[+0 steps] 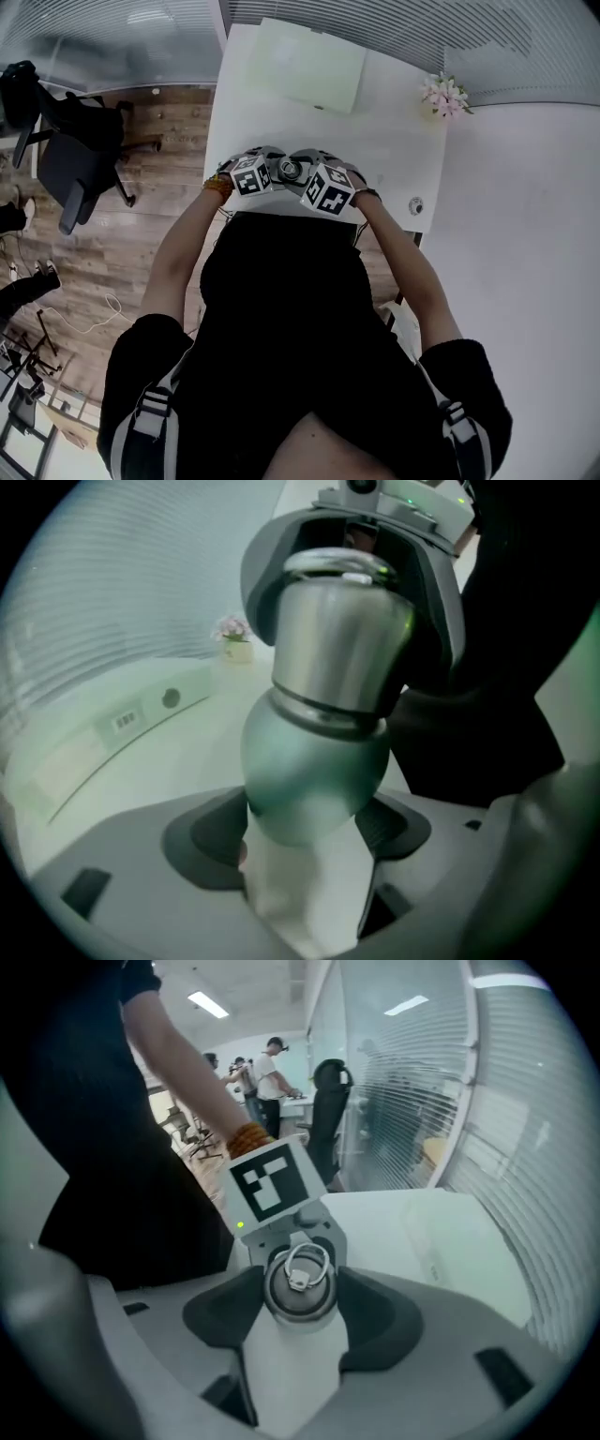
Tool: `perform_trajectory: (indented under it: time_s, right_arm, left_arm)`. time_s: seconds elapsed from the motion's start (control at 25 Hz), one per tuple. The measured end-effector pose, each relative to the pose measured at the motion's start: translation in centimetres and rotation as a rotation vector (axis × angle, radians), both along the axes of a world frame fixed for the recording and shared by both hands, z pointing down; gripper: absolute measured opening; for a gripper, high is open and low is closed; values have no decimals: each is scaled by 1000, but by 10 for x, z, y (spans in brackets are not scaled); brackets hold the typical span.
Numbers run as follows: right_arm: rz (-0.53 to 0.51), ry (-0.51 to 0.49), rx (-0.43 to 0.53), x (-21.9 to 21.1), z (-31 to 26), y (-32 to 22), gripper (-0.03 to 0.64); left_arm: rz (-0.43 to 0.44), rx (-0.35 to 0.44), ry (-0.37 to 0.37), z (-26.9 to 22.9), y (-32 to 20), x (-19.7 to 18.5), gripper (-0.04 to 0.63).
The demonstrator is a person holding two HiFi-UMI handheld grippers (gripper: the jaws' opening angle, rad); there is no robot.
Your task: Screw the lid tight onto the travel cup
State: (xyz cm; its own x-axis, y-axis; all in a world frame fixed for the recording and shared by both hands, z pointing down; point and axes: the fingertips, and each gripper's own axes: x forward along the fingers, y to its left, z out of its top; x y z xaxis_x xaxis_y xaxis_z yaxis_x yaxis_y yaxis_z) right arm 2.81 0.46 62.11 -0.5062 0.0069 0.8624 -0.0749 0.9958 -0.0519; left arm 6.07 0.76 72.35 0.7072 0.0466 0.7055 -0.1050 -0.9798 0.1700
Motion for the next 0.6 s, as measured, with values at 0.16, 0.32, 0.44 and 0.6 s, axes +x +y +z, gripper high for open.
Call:
perform_trajectory:
  time_s: [0.16,0.32,0.44,0.6]
  right_arm:
    - [-175,57,-5,-1,2,6,250]
    - [-158,40,11,0,0,4,258]
    - [63,-51,30,0,-7,-3,295]
    - [307,-78,95,1,-3,1,295]
  left_arm:
    - [165,-21,-50,1,5,0,364]
    - [139,-19,-36,-1,4,1,364]
    - [9,8,-2,-2,2,1,364]
    - [-198,55,-1,0,1,-3,362]
